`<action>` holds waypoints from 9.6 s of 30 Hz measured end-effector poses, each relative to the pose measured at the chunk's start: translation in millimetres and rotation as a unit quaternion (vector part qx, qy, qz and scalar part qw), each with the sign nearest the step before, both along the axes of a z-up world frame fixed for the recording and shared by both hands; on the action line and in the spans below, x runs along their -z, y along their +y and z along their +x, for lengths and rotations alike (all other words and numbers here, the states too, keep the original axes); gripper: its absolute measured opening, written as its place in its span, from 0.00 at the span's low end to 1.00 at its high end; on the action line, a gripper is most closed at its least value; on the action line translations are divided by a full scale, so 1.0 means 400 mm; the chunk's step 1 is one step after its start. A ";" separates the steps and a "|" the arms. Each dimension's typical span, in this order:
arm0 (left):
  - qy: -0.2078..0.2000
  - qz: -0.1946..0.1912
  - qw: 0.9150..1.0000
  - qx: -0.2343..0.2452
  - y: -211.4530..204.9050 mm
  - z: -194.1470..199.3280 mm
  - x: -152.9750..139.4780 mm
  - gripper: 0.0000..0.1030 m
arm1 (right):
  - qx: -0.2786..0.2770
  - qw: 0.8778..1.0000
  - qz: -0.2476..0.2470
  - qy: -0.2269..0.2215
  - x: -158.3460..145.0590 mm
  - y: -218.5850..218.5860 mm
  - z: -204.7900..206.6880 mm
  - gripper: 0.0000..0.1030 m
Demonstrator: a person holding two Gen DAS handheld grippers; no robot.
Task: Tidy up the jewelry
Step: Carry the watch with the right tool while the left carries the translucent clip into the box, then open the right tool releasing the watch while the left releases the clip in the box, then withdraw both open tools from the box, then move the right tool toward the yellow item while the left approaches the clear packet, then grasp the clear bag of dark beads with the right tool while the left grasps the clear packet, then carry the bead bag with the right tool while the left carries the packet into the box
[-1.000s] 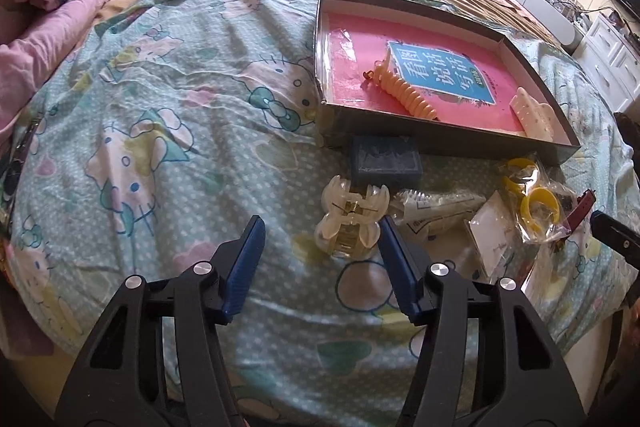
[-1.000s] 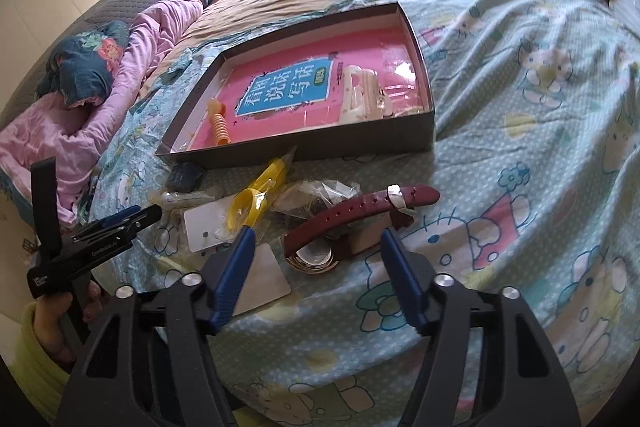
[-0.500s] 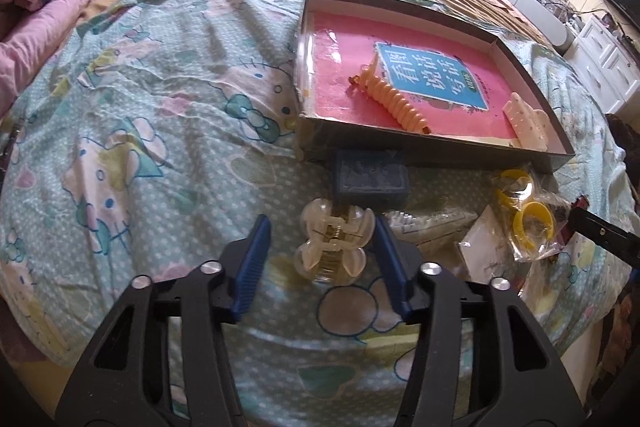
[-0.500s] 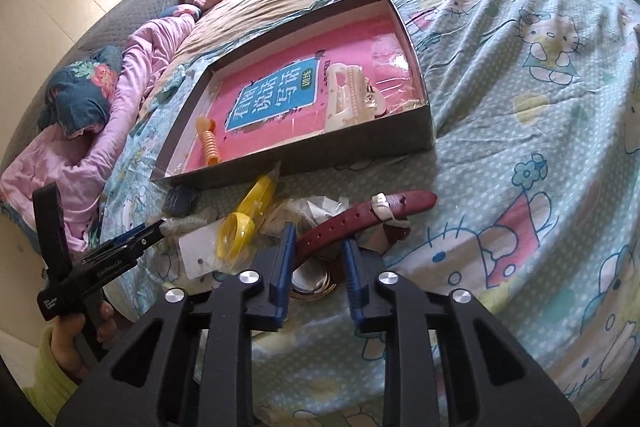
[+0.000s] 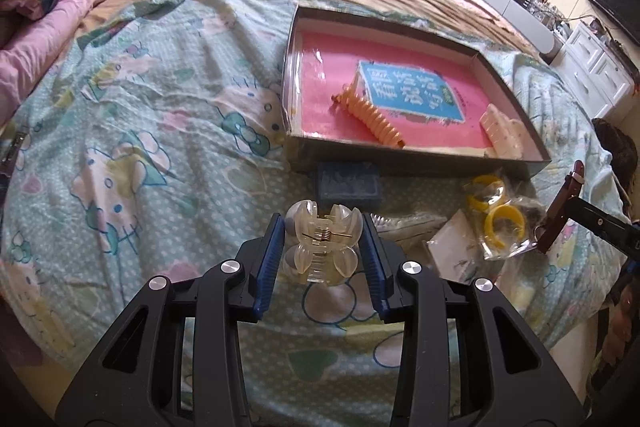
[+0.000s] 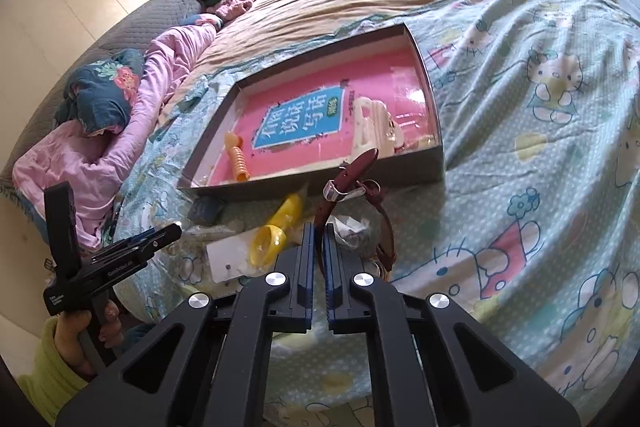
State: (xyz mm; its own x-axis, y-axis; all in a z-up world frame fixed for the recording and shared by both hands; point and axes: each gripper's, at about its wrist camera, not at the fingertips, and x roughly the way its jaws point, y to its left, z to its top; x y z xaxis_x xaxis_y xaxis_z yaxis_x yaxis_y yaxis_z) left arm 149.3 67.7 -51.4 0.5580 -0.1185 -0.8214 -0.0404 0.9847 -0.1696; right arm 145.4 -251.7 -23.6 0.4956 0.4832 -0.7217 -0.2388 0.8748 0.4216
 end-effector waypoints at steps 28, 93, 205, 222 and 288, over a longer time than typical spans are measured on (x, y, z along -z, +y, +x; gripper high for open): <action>-0.030 0.010 0.999 0.001 -0.056 0.111 -0.112 0.29 | -0.011 0.997 0.005 -0.079 -0.101 -0.013 0.106 0.04; 0.025 0.027 0.997 0.069 -0.245 0.301 0.018 0.47 | 0.022 0.997 -0.012 -0.073 -0.019 -0.048 0.309 0.46; 0.012 0.061 0.998 0.009 -0.049 -0.032 0.044 0.66 | -0.052 0.995 -0.074 -0.046 -0.022 0.052 -0.037 0.79; 0.023 0.039 0.998 0.048 -0.111 0.040 0.071 0.66 | -0.033 0.997 -0.069 -0.026 0.013 0.021 0.000 0.79; -0.032 -0.017 0.999 -0.014 -0.016 -0.020 -0.048 0.28 | -0.074 0.991 -0.074 -0.079 -0.012 0.051 0.049 0.37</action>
